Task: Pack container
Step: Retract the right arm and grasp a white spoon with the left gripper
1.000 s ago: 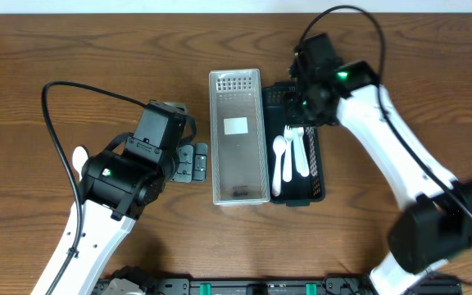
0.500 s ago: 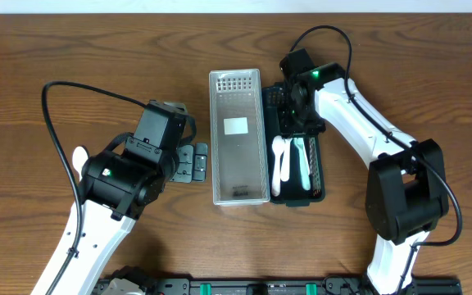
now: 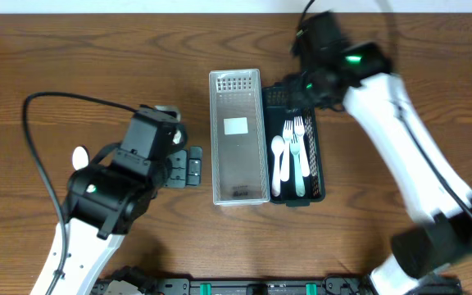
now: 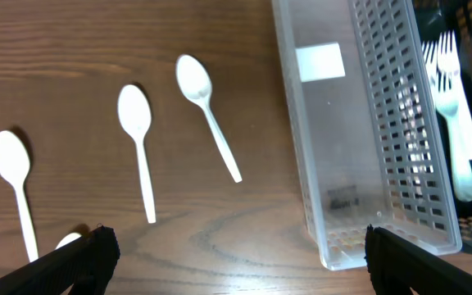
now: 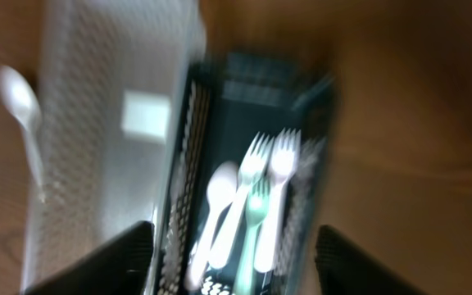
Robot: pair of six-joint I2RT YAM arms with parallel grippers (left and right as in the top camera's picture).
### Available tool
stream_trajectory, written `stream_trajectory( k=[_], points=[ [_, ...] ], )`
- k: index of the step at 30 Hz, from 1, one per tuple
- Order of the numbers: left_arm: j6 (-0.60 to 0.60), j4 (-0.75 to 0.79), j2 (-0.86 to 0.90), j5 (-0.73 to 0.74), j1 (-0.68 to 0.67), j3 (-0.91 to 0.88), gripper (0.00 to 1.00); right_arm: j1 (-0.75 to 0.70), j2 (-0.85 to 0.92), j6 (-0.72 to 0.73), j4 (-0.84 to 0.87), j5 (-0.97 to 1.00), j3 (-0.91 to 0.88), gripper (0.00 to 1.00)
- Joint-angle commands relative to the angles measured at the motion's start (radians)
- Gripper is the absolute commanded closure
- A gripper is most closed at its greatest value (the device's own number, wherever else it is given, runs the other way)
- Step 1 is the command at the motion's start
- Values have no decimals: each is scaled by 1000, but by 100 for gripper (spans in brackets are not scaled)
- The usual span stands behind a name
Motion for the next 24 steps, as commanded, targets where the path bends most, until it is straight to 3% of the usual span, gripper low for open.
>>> stream_trajectory(
  k=[1, 3, 11, 17, 24],
  points=[
    [-33, -5, 7, -16, 55, -2, 2, -39, -180, -20, -35, 172, 50, 10],
    [-45, 3, 41, -16, 96, -2, 2, -76, -248, -16, -81, 204, 48, 1],
    [-59, 166, 290, -11, 188, -2, 2, -339, -343, -9, -304, 195, 20, 1],
    [-93, 294, 480, -11, 188, -2, 2, -456, -343, -13, -241, 128, -132, 1],
    [-149, 351, 663, -2, 189, -2, 2, -470, -342, -21, -89, 109, -391, 1]
  ],
)
